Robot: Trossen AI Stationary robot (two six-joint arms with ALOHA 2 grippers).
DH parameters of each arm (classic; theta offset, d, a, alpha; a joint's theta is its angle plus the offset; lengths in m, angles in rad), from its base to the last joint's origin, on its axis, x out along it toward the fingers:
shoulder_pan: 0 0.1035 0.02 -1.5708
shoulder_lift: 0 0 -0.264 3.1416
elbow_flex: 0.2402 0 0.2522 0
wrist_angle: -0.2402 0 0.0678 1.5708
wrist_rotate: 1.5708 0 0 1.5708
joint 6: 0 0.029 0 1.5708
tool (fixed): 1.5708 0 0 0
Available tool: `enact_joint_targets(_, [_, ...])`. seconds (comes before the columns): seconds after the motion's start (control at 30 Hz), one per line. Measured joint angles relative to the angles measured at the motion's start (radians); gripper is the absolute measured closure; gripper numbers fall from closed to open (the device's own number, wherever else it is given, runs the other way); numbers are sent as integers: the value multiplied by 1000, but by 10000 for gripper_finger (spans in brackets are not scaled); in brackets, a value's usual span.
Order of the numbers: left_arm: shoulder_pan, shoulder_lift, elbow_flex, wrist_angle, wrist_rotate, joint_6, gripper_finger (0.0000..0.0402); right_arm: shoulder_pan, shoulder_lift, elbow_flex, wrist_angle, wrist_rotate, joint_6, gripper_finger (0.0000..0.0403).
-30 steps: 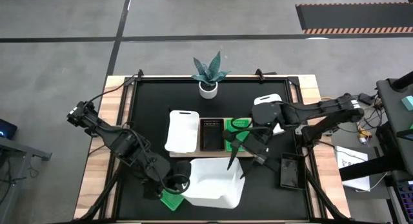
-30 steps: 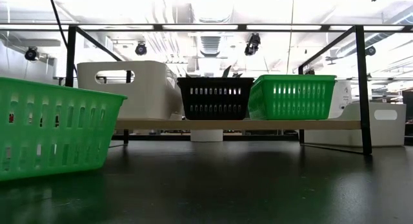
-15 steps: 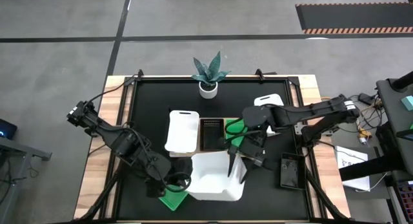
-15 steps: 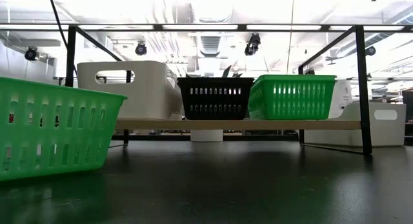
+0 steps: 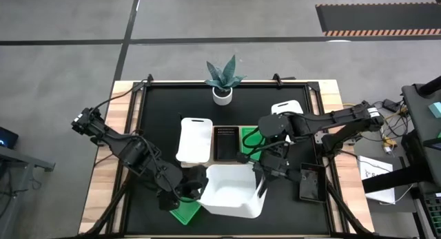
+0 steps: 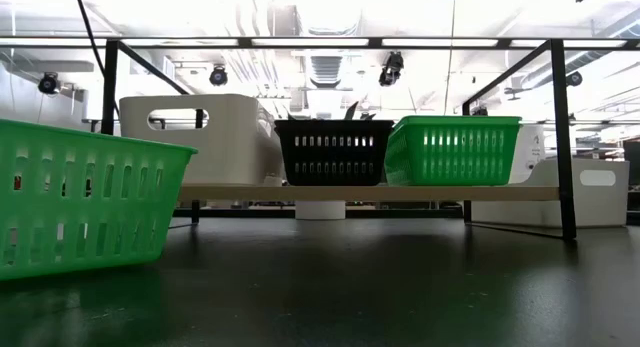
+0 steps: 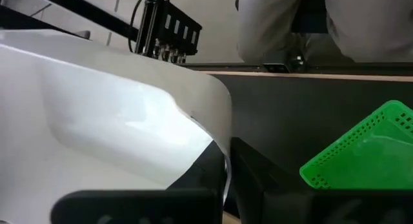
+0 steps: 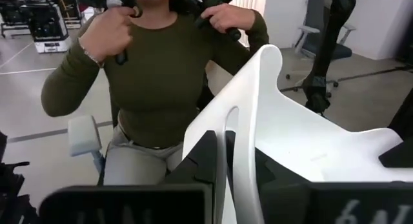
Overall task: Stack baskets on shelf by color
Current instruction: Stack the left white bin on top of the other white bin on the shelf
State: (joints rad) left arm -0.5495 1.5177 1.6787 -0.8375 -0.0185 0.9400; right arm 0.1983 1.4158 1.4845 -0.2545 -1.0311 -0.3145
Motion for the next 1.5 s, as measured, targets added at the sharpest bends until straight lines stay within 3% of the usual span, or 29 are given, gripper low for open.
enact_joint_targets(0.13, [0,0,0,1,-3,-16,386,0,0,-1,-1,-1,-2,389])
enact_joint_targets(0.43, [1,0,0,17,-10,-20,299,-1,0,-1,6,13,-11,391])
enact_joint_targets(0.57, [0,-9,0,2,-65,-33,279,-1,-1,0,-22,21,13,392])
enact_joint_targets(0.7, [-2,-33,0,-60,-202,-107,273,-2,-22,0,-97,94,38,392])
enact_joint_targets(0.93, [1,-78,-3,-187,-350,-186,272,2,-68,3,-217,355,51,391])
enact_joint_targets(1.07, [1,-97,-3,-208,-408,-219,272,1,-75,3,-228,376,49,390])
enact_joint_targets(1.33, [0,-94,-3,-102,-410,-228,272,4,-70,2,-242,359,26,390])
enact_joint_targets(1.5, [5,-94,-2,-71,-428,-233,250,4,-62,0,-241,381,28,391])
